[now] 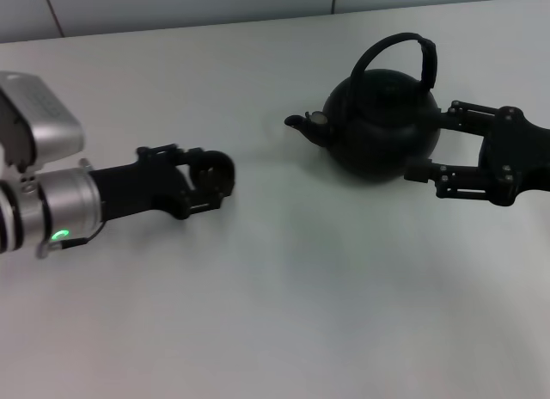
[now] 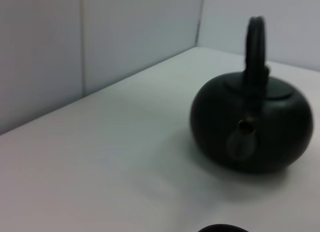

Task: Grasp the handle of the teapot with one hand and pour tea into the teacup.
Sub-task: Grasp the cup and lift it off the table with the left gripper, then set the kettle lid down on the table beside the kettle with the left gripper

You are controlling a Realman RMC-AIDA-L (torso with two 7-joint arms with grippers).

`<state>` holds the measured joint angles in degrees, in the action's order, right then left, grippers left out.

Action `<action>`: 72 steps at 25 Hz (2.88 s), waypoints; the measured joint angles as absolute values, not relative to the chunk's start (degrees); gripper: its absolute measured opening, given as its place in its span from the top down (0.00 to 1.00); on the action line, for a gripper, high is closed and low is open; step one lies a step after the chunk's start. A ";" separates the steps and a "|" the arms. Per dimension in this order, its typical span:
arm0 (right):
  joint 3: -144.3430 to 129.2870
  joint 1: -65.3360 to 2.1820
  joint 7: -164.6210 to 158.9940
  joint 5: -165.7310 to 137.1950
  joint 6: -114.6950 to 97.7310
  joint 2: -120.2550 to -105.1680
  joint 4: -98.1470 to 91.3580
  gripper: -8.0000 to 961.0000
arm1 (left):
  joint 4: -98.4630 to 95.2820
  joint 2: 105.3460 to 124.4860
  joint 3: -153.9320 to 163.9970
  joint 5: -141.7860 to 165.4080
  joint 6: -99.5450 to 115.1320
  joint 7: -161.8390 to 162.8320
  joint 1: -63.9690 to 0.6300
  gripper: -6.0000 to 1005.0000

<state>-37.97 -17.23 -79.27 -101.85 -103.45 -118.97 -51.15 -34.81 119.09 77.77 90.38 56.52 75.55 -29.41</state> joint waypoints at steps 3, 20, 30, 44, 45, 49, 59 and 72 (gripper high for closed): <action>-38.13 -17.22 -79.23 -101.86 -103.45 -118.99 -51.10 0.17 | -34.95 119.09 80.87 87.87 56.39 75.21 -30.41 0.32; -38.67 -17.39 -78.97 -102.03 -103.76 -119.09 -50.79 0.17 | -34.32 119.16 87.92 85.60 52.26 75.10 -31.07 0.32; -38.86 -17.58 -79.10 -102.13 -103.90 -119.09 -51.11 0.17 | -34.13 119.17 87.90 85.60 52.01 75.03 -30.85 0.32; -38.84 -18.09 -79.29 -101.94 -103.47 -119.09 -51.10 0.17 | -34.88 119.01 87.34 85.67 51.26 75.09 -30.53 0.28; -38.84 -18.09 -79.29 -101.94 -103.47 -119.09 -51.10 0.17 | -34.88 119.01 87.33 85.72 51.23 75.08 -30.57 0.28; -38.84 -18.25 -79.31 -101.88 -103.44 -119.09 -51.07 0.17 | -34.97 118.98 87.36 85.94 50.74 75.07 -30.71 0.26; -38.65 -18.83 -79.36 -101.86 -103.44 -119.16 -50.79 0.17 | -35.52 118.75 87.35 86.04 50.44 75.05 -30.61 0.14; -38.67 -18.90 -79.37 -101.85 -102.32 -119.18 -50.65 0.17 | -41.32 118.38 87.22 85.82 52.65 75.67 -26.66 0.14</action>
